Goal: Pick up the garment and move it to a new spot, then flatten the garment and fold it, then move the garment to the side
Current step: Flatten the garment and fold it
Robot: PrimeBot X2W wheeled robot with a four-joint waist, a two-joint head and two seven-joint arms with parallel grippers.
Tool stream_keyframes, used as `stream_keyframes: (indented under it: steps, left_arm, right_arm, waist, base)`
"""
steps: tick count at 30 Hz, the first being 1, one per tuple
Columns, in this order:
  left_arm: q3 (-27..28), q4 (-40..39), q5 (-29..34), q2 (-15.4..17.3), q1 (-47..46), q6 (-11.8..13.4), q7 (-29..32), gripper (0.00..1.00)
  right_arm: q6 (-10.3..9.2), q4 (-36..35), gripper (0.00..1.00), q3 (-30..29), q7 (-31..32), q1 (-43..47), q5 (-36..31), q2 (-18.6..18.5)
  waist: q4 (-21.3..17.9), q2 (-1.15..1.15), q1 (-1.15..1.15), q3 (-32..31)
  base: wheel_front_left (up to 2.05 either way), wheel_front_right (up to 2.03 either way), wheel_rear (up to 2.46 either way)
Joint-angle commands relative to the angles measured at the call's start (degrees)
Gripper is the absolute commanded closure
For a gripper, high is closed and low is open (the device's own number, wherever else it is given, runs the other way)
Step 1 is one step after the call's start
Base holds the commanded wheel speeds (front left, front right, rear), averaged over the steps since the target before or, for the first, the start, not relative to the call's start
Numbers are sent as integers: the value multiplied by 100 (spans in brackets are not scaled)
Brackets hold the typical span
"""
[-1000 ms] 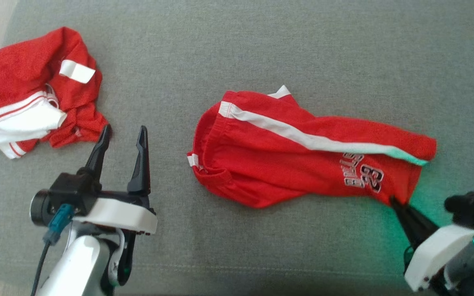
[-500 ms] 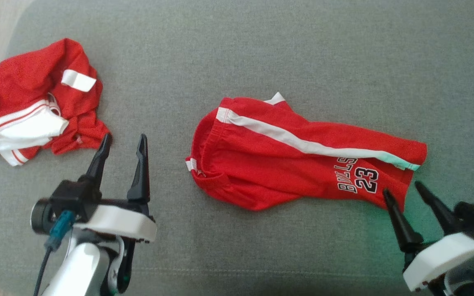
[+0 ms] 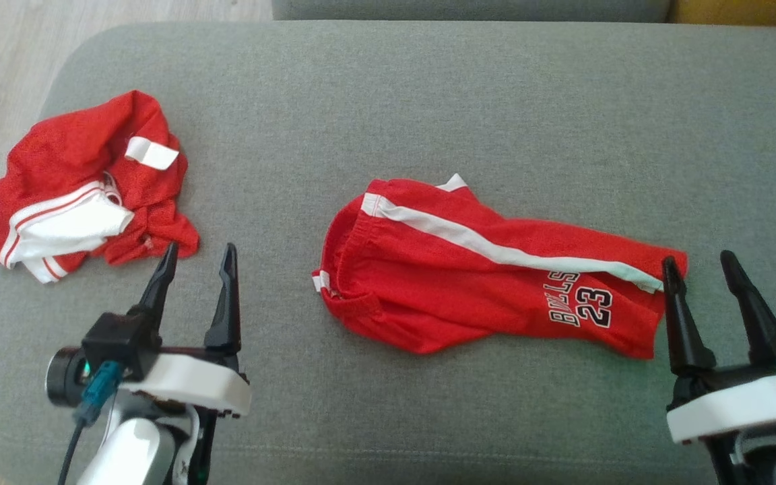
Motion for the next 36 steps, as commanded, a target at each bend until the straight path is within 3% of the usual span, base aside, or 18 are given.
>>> stream_keyframes:
  steps: [1, 12, 21, 22, 27, 36]
  left_arm:
    - [190, -221, 52, 145, -162, 44, 17, 0]
    - [74, -317, 69, 244, -216, -16, 179, 0]
    - [-587, 167, -314, -121, -1695, -1026, 1245, 0]
    - [-587, 167, -314, -121, -1695, -1026, 1245, 0]
    - [-642, 1183, -913, -377, -2375, -1492, 2058, 0]
    - [-573, 2300, -1260, -516, -2986, -1831, 2267, 0]
  right_arm:
    - [24, -134, 0, 98, -61, -217, -37, -14]
    - [24, -13, 0, 111, -91, -293, -100, 64]
    - [24, -38, 0, 287, 34, -487, -88, 64]
    - [24, -38, 0, 287, 34, -487, -88, 64]
    - [24, 2, 0, 354, 55, -569, -68, 77]
    - [24, 70, 0, 330, 33, -580, -39, 129]
  waist:
    - [0, 0, 0, -4]
    - [-32, 0, 0, 58]
    - [-265, 0, 0, 419]
    - [-265, 0, 0, 419]
    - [-454, 0, 0, 589]
    - [-616, 0, 0, 739]
  base:
    - [0, 0, 0]
    - [0, 0, 0]
    - [0, 0, 0]
    - [0, 0, 0]
    - [0, 0, 0]
    - [0, 0, 0]
